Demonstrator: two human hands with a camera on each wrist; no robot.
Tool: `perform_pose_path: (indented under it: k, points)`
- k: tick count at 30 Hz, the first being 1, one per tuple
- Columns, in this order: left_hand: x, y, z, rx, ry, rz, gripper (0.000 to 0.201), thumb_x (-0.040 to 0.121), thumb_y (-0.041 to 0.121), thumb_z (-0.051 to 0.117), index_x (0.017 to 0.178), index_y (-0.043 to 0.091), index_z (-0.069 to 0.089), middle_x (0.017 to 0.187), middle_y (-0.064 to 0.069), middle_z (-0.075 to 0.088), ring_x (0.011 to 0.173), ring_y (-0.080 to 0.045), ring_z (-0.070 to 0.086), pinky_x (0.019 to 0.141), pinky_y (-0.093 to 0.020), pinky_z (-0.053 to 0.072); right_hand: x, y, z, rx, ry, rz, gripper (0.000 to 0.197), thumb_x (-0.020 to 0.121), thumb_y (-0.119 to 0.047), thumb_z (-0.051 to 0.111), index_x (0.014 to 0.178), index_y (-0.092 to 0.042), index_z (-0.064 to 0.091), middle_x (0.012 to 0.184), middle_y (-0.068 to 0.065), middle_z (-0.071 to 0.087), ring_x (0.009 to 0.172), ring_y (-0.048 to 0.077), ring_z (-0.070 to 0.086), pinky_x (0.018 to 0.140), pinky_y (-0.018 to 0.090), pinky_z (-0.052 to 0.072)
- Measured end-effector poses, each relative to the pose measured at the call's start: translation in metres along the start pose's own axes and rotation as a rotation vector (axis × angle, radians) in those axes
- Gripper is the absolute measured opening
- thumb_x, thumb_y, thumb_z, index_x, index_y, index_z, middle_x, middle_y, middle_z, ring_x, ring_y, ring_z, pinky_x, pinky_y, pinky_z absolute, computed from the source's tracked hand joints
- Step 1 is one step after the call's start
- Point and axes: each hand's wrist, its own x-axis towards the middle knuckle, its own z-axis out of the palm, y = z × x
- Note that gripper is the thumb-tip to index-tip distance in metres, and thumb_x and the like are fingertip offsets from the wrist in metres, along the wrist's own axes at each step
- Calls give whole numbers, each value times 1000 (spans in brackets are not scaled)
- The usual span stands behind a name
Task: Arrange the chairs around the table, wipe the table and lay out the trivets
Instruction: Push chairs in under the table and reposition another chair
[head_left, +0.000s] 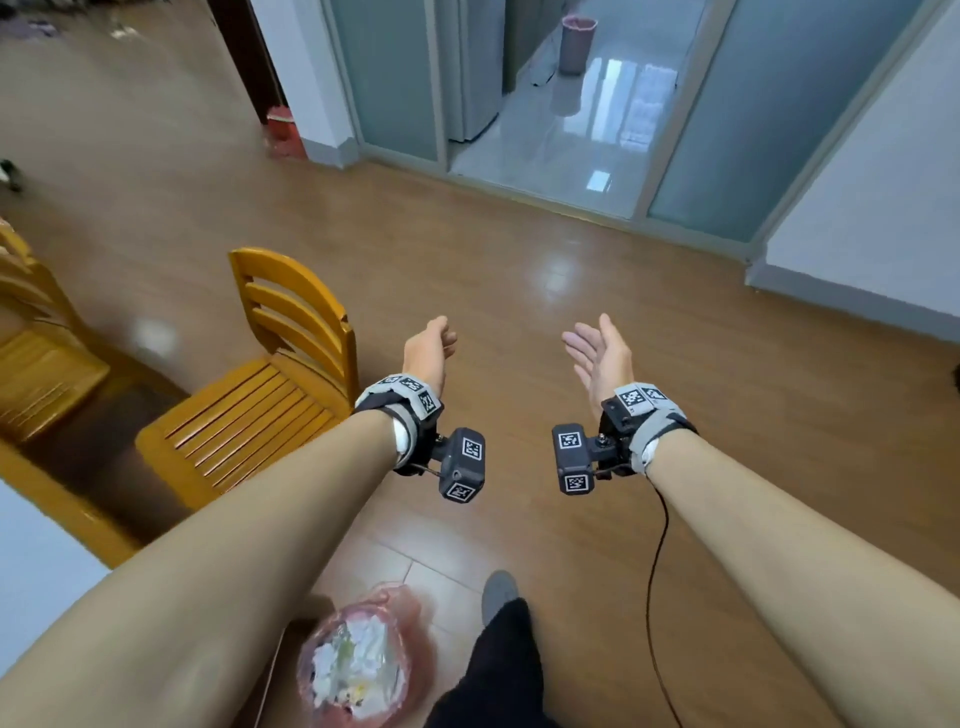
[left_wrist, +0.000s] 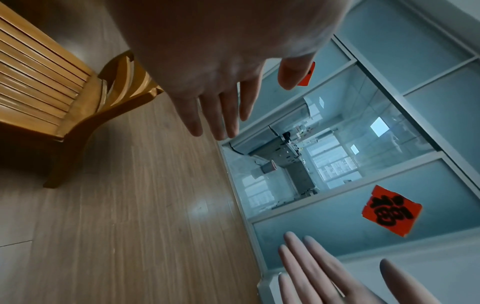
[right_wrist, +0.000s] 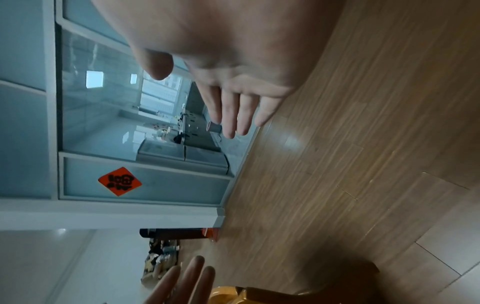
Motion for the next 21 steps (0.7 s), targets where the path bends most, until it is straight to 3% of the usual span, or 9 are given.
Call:
perform_pose_path:
  k: [2,4,15,18,21]
  points:
    - [38,17,7,4,41,-4,29,98,32,46,112,13,62,110,-2,65,99,-15,60,95,-33,36,41,-14,11,-48,-35,22,62,101,-52,26,143,-10,44,142,7,52,132,19,45,114,37,24]
    - [76,36,15,3,87,-1,25,97,33,46,106,15,61,108,-1,66,99,-15,60,97,-34,36,84,-31,23,-75,-63,25,61,102,-51,26,142,-9,44,141,8,53,132,19,46,114,38,24]
    - [238,108,48,-118,378,0,31,96,33,46,115,12,59,106,-3,65,98,-17,60,92,-34,36,306,-104,93,-229,-313,55,57,101,-51,29,139,-12,48,138,6,55,130,20,47,115,39,25]
    - [265,121,45,-135,503,-8,28,95,34,47,110,14,61,106,-2,66,99,-18,60,95,-36,36,354,-116,122,-309,-436,95,56,101,-50,29,138,-13,50,136,5,56,130,20,47,115,39,24]
    - [282,131,31,-157,585,-16,36,96,35,47,118,11,62,109,-2,66,102,-18,60,98,-36,36,386,-126,156,-372,-518,106,53,102,-48,31,136,-13,52,135,6,57,128,19,49,117,42,22]
